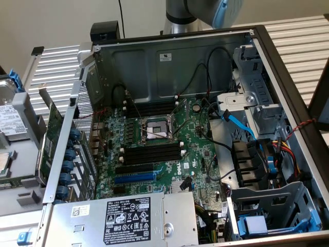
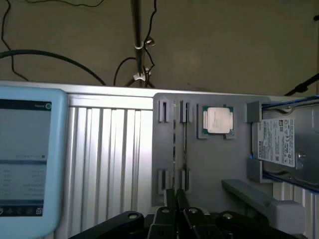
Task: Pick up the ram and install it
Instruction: 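Pick up the ram and move it above insertion slot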
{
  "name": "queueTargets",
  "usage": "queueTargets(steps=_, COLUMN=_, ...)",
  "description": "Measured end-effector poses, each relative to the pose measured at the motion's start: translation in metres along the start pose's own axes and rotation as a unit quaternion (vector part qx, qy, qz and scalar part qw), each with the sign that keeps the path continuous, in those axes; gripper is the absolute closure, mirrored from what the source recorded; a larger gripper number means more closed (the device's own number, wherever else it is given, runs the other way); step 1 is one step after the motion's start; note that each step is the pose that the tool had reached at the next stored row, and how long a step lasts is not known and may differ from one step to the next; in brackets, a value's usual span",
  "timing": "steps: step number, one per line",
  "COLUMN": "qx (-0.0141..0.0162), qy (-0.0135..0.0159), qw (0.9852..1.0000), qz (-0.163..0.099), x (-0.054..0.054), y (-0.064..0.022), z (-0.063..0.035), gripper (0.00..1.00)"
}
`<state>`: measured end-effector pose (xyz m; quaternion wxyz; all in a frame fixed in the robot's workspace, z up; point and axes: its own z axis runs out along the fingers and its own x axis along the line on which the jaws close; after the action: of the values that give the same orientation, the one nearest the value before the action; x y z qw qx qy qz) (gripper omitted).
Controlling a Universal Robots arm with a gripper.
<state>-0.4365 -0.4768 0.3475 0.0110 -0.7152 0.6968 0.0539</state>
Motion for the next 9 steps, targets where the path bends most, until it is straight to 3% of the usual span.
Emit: queueTargets(steps=9, qx=-0.0032, qy=-0.0001, qw=1.0, qz=0.0, x=-0.002, y=-0.0264, z=-0.0428, gripper=0.87)
